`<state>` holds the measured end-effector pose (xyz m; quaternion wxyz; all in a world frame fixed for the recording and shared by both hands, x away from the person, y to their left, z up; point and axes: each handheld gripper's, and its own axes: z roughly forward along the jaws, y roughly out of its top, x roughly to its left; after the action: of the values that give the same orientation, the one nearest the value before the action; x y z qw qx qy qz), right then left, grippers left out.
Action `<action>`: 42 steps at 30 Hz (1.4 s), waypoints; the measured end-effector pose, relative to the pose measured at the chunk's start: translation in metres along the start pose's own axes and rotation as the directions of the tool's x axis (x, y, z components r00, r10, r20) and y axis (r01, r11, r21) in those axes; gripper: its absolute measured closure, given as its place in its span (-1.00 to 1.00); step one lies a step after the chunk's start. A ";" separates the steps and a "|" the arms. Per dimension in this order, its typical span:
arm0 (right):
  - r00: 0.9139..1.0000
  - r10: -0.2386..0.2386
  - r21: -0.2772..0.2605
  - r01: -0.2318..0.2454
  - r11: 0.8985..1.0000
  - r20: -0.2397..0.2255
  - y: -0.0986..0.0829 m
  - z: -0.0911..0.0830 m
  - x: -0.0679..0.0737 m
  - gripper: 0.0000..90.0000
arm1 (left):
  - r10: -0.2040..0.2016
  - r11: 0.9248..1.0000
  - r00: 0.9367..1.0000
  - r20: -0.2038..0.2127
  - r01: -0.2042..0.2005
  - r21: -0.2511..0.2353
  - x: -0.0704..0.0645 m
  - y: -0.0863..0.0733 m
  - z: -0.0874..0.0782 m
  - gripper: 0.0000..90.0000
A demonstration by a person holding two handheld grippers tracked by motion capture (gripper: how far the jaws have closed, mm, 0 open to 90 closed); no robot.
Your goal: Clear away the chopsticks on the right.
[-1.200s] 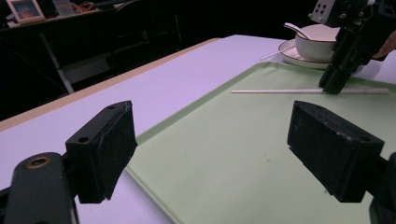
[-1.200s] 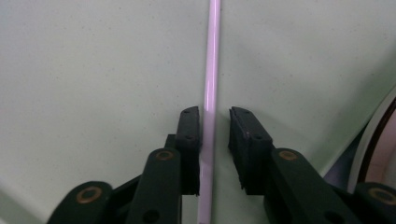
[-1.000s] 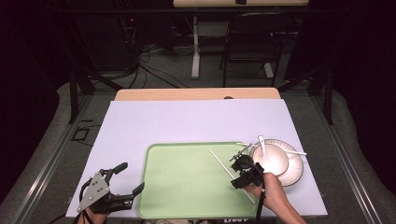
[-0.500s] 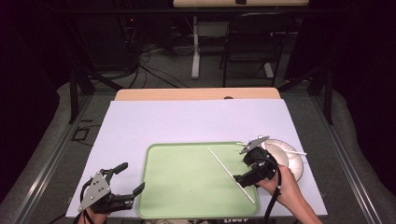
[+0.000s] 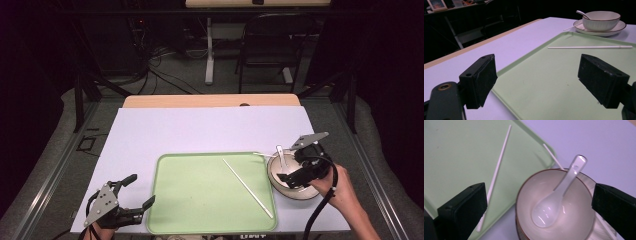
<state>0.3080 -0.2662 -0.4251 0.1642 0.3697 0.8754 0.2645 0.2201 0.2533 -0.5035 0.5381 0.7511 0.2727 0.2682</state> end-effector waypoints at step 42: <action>0.999 -0.036 0.245 0.028 0.969 0.028 -0.006 0.022 -0.115 -0.99 | -0.001 1.000 1.000 0.000 0.001 0.000 0.000 0.000 0.000 -0.66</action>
<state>0.3927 -0.3471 -0.4353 0.1358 0.3773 0.9044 0.1460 0.2203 0.2531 -0.5035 0.5384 0.7508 0.2733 0.2679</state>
